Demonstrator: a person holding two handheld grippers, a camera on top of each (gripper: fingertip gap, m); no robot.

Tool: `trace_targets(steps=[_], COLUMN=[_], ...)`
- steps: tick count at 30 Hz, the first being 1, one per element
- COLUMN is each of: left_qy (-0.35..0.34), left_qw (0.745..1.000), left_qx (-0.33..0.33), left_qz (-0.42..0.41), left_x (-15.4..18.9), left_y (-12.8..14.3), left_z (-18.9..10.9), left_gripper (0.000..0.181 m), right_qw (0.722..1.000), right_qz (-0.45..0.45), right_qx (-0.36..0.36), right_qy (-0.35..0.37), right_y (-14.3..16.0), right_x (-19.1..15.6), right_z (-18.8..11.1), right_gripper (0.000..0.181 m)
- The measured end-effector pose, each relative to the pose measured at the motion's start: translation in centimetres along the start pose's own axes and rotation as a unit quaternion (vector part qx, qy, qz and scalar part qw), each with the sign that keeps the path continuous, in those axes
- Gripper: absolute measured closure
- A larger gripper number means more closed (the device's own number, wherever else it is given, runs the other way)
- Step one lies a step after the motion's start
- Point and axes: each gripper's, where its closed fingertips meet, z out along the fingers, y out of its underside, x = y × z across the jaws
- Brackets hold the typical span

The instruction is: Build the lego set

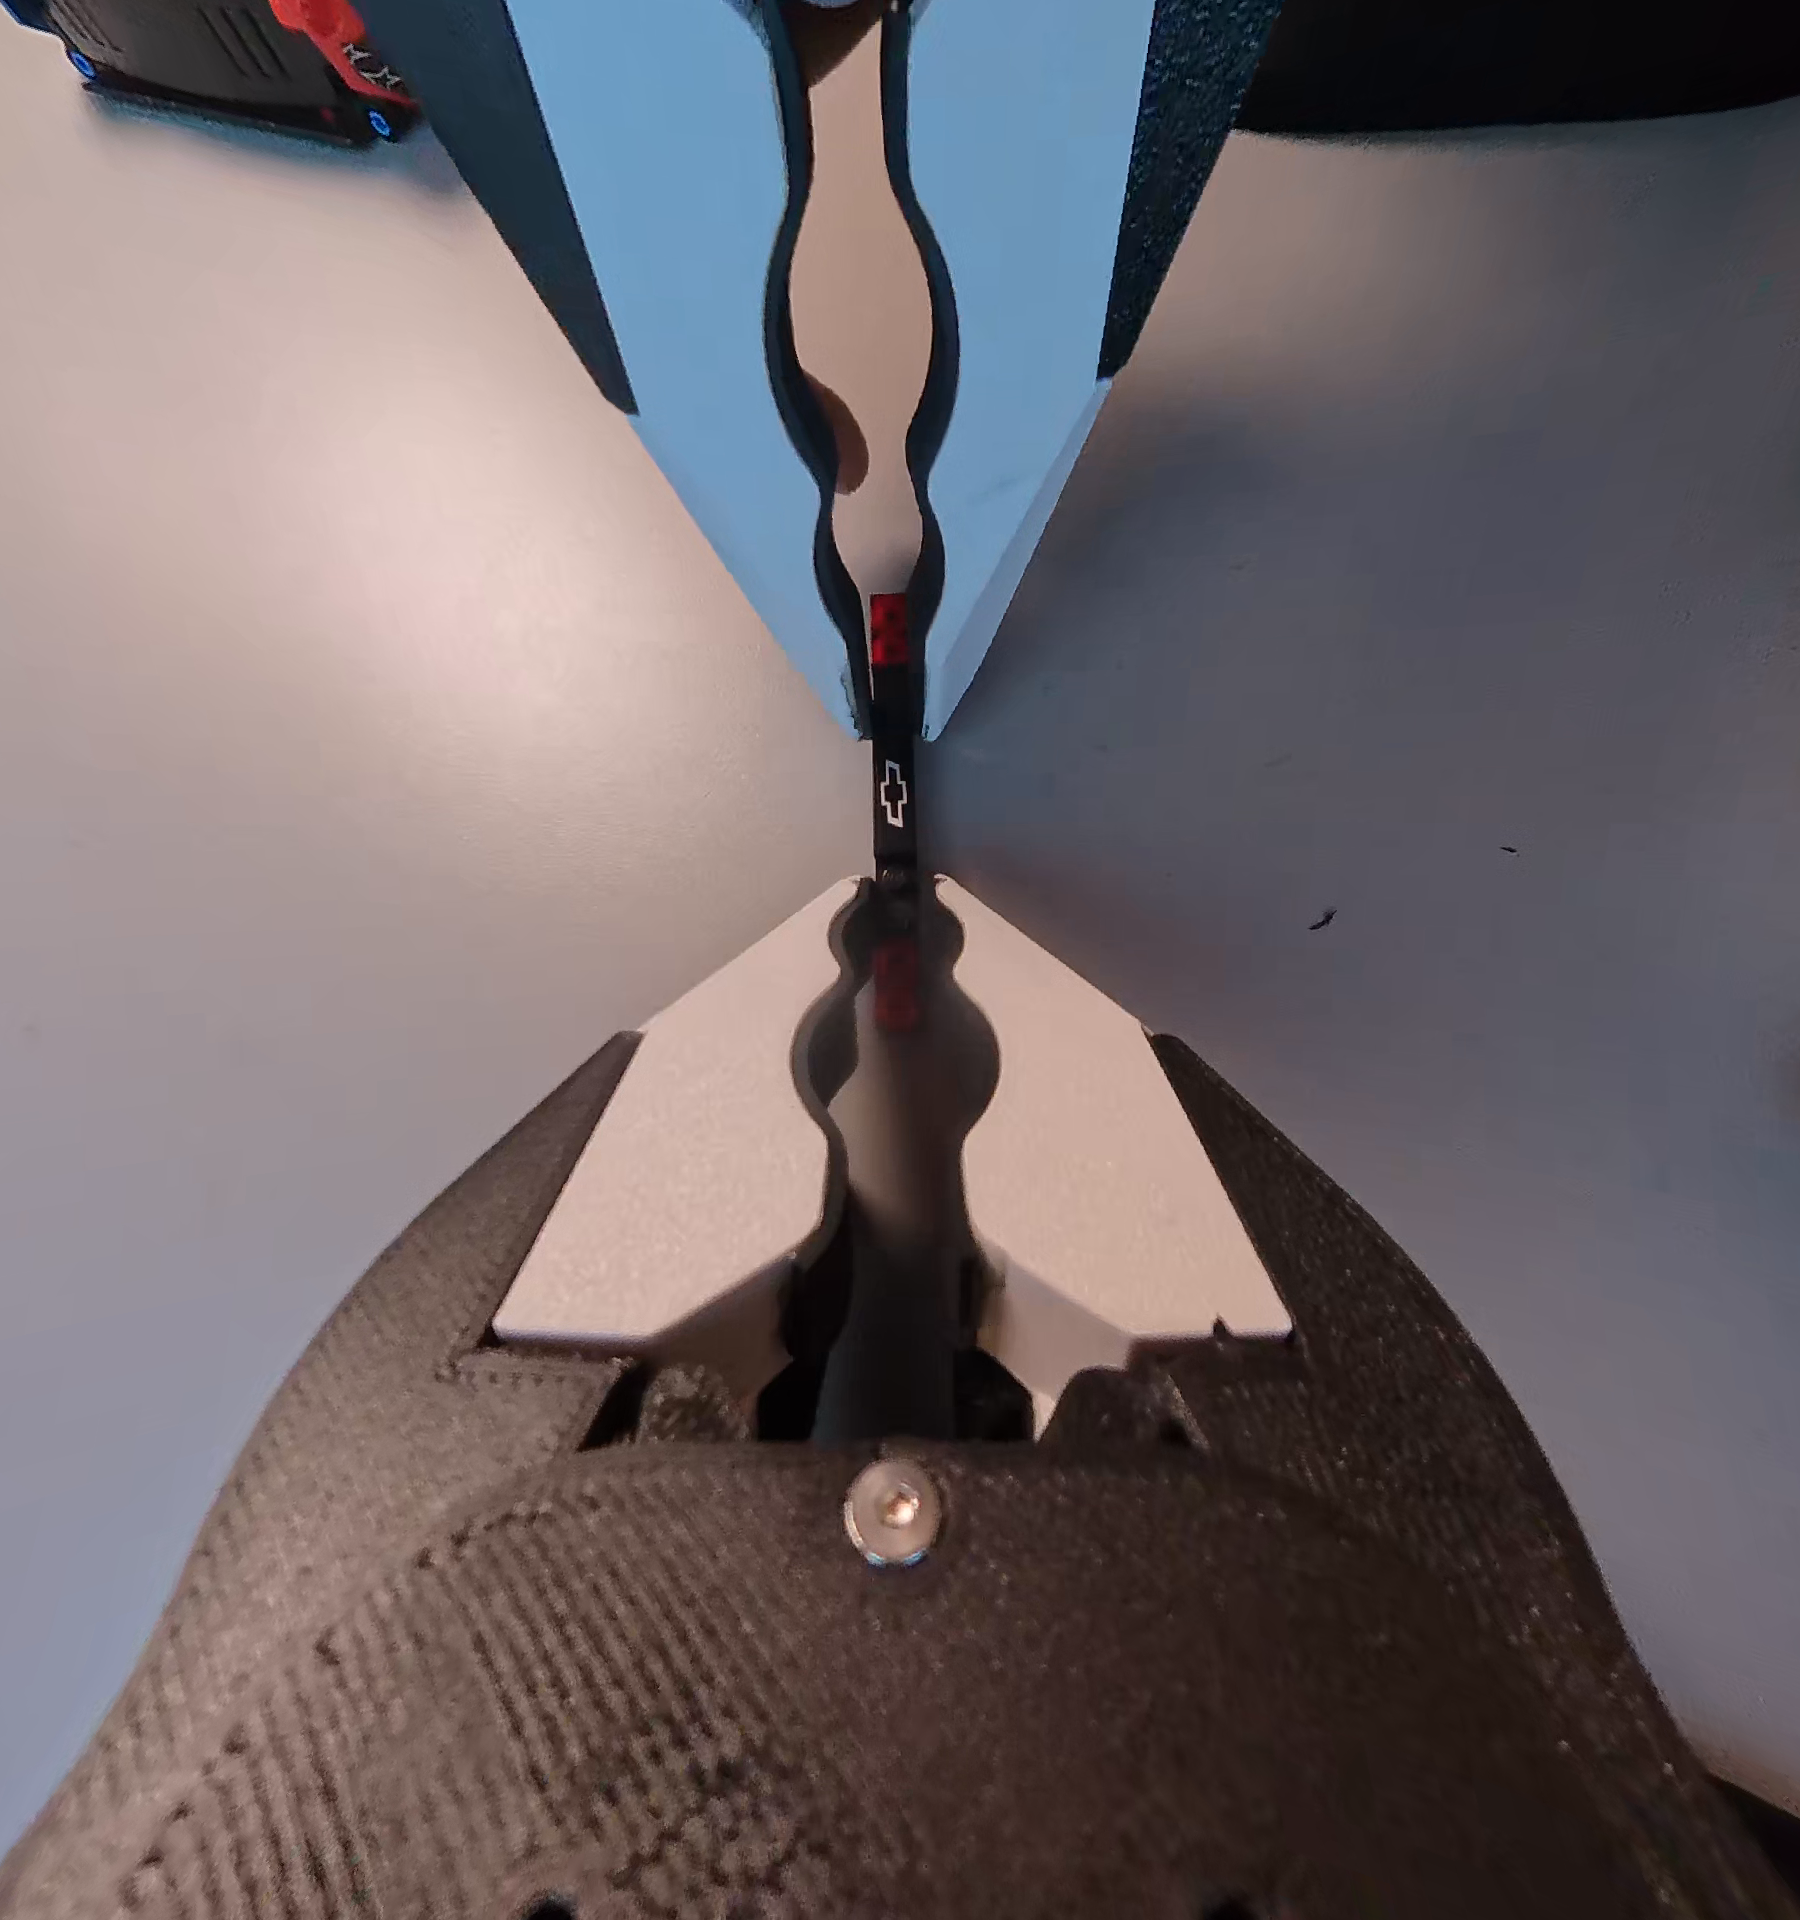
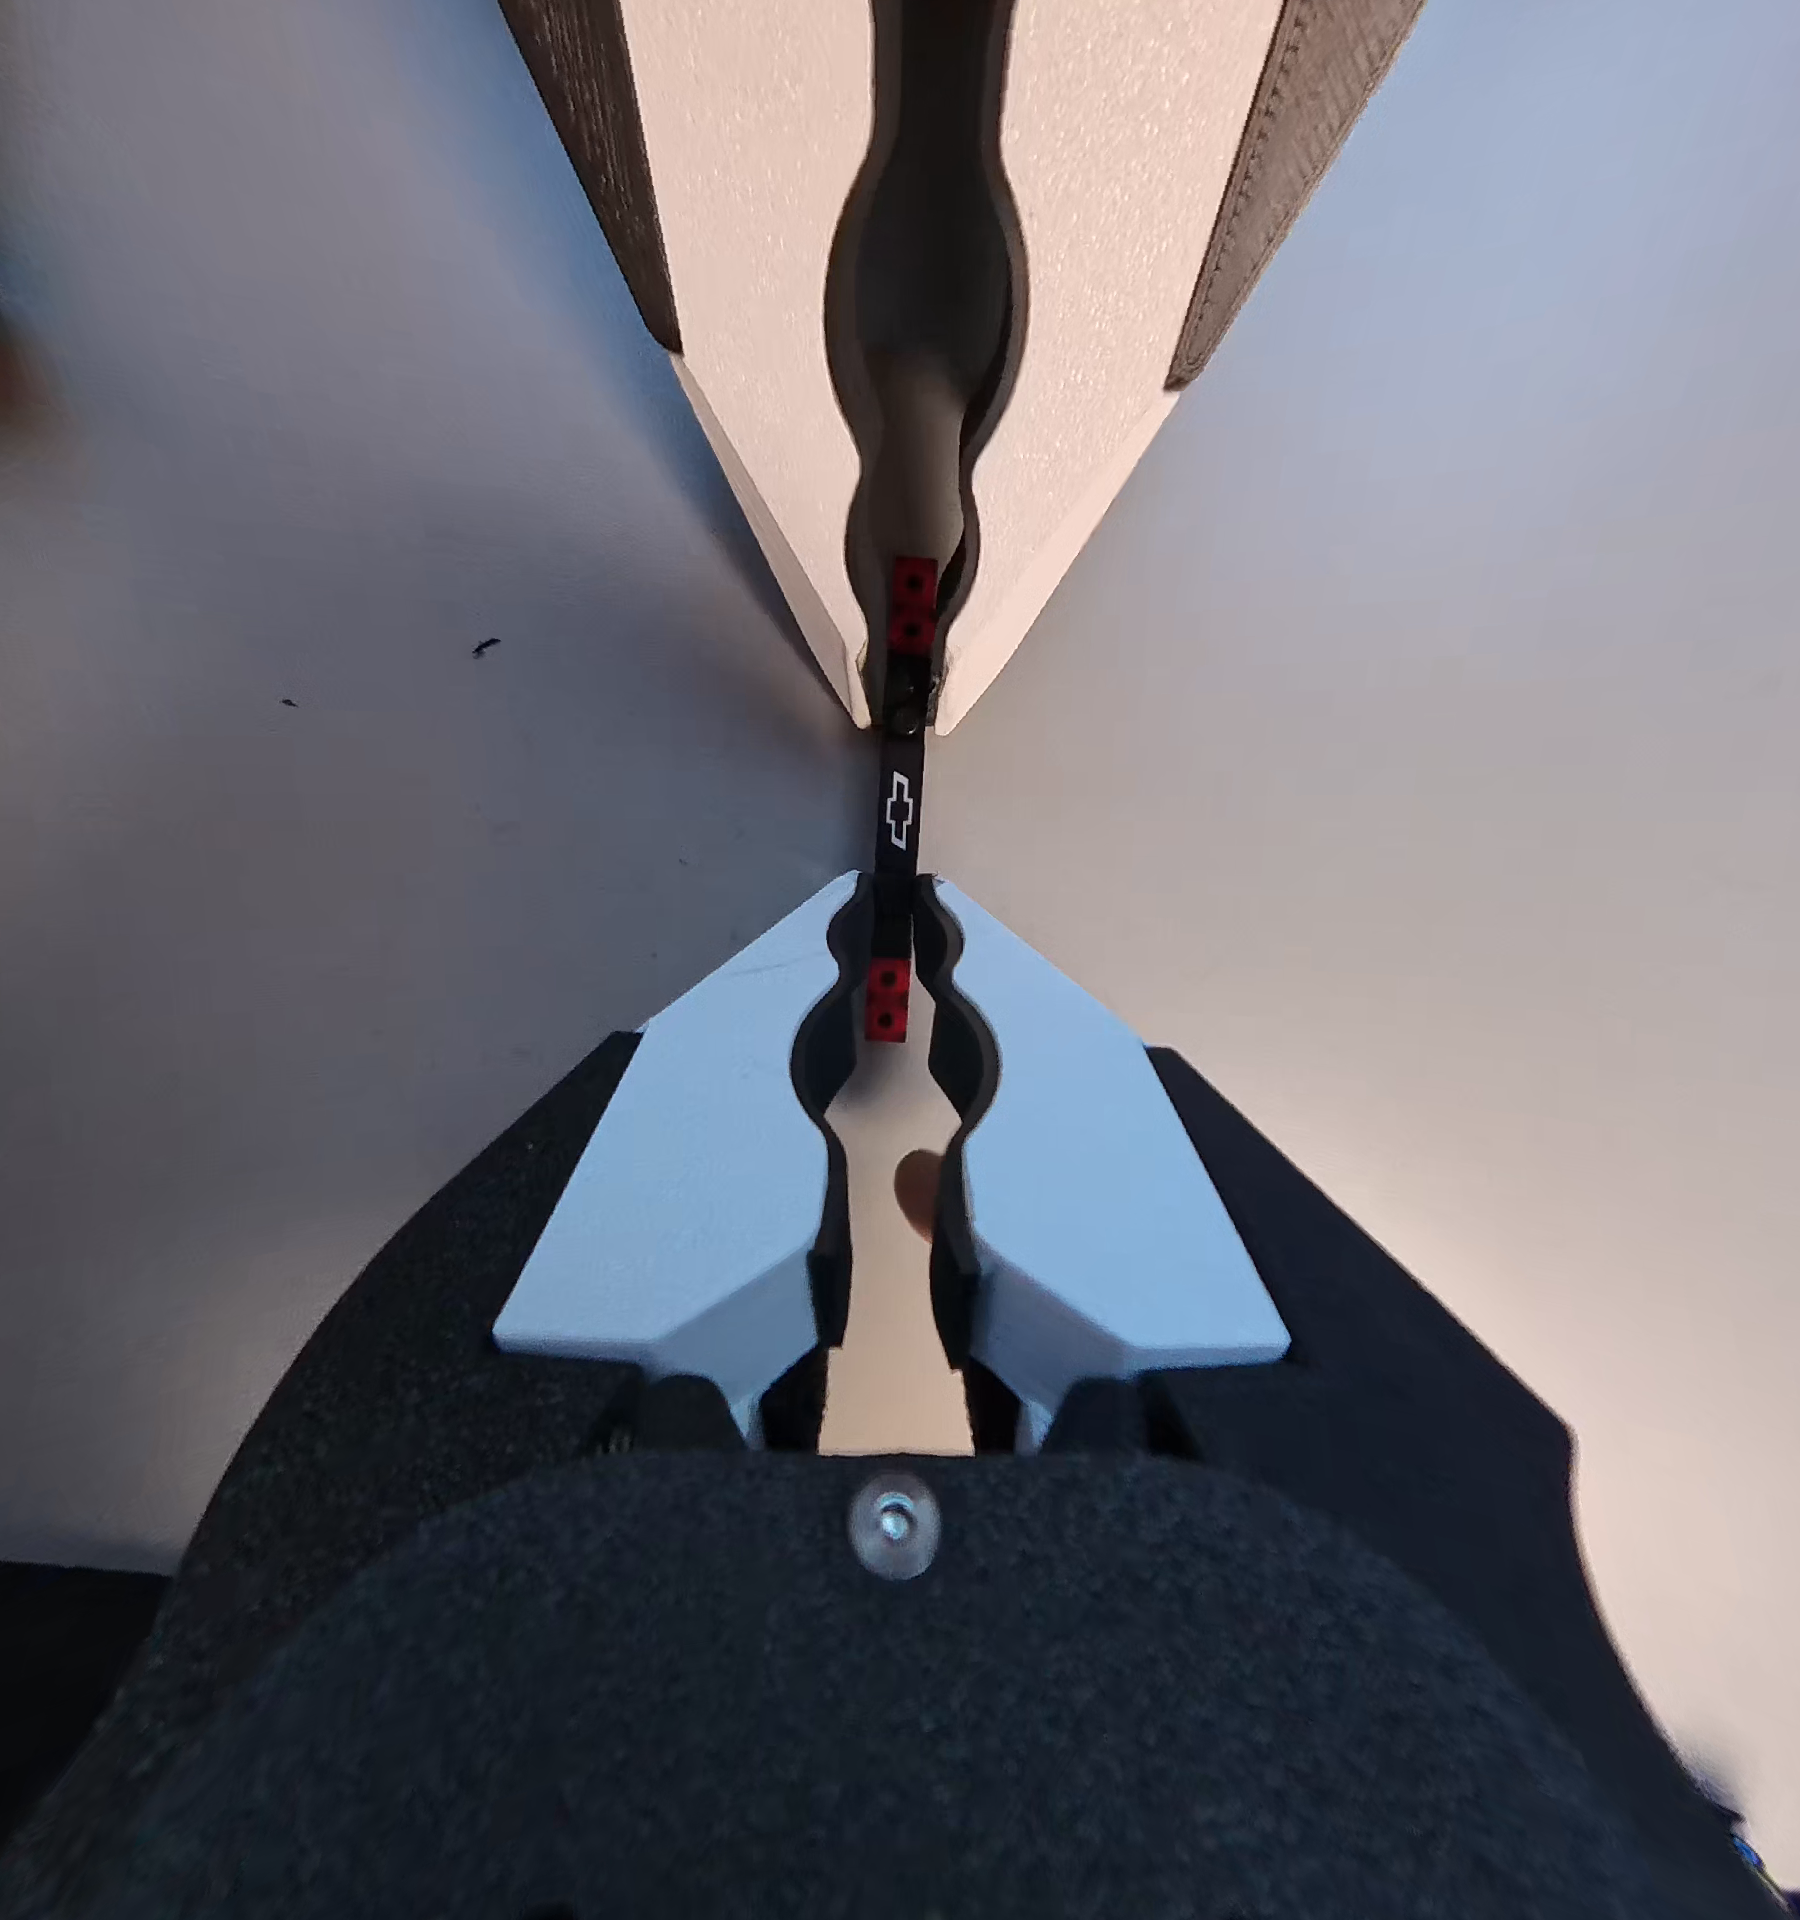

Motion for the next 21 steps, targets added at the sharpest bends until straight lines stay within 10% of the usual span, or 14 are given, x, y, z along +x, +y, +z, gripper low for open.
trace_targets(steps=[14, 21], left_qy=[0.002, 0.004], left_qw=[1.0, 1.0], left_qx=[-0.002, -0.002], left_qz=[-0.005, -0.006], left_x=[0.0, 0.0], left_y=[0.0, 0.0], left_z=[0.0, 0.0], left_gripper=[0.175, 0.175], right_qw=[0.998, 0.996], right_qz=[0.026, 0.034], right_qx=[0.066, 0.082], right_qy=[0.001, 0.022], right_y=[-0.7, -0.8], right_x=[-0.2, 0.1], right_z=[-0.8, -1.2], right_gripper=[0.153, 0.181])
